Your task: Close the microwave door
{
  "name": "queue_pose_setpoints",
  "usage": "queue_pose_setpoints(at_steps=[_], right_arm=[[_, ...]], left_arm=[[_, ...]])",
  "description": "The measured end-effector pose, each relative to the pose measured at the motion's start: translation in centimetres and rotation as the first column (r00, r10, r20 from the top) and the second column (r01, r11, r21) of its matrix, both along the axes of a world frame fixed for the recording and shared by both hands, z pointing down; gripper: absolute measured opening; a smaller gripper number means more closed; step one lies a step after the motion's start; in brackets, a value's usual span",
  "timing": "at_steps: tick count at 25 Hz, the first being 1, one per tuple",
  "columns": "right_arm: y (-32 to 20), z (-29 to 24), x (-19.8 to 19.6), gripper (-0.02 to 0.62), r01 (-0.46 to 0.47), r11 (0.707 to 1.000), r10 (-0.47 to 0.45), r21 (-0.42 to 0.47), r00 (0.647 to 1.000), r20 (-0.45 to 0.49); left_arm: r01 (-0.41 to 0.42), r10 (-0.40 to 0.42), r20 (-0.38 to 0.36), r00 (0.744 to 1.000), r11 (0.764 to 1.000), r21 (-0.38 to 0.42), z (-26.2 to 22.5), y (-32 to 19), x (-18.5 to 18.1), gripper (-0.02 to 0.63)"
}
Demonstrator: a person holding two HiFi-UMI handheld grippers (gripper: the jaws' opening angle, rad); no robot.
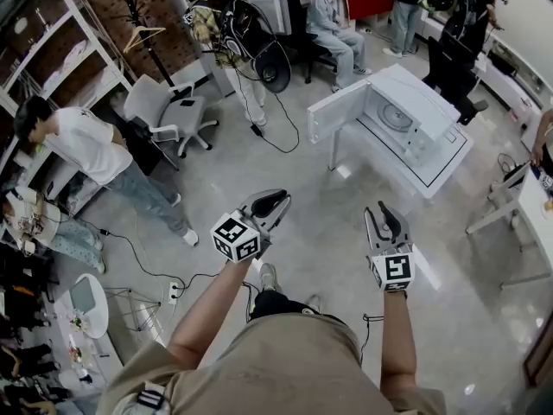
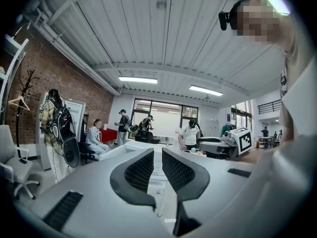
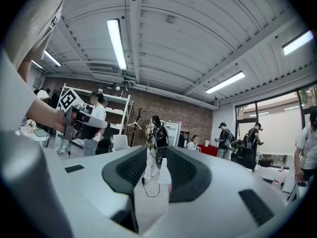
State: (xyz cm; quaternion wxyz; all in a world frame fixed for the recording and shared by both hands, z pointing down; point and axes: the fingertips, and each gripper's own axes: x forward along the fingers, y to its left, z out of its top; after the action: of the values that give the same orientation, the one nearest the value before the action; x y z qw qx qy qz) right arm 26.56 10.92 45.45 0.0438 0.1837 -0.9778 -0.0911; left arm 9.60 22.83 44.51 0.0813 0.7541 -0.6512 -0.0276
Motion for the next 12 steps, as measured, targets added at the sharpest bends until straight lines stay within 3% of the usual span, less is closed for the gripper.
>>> queue_pose_setpoints(at_steps=[12], right_arm=[[-1.9, 0.5, -7.7, 0.129, -0.032, 0.999, 0.032, -0.009, 0.999, -0.042]], left_arm=[[-0.039, 0.039, -0.027, 0.999, 0.999, -0.003, 1.0, -2.9, -7.9, 0.040]])
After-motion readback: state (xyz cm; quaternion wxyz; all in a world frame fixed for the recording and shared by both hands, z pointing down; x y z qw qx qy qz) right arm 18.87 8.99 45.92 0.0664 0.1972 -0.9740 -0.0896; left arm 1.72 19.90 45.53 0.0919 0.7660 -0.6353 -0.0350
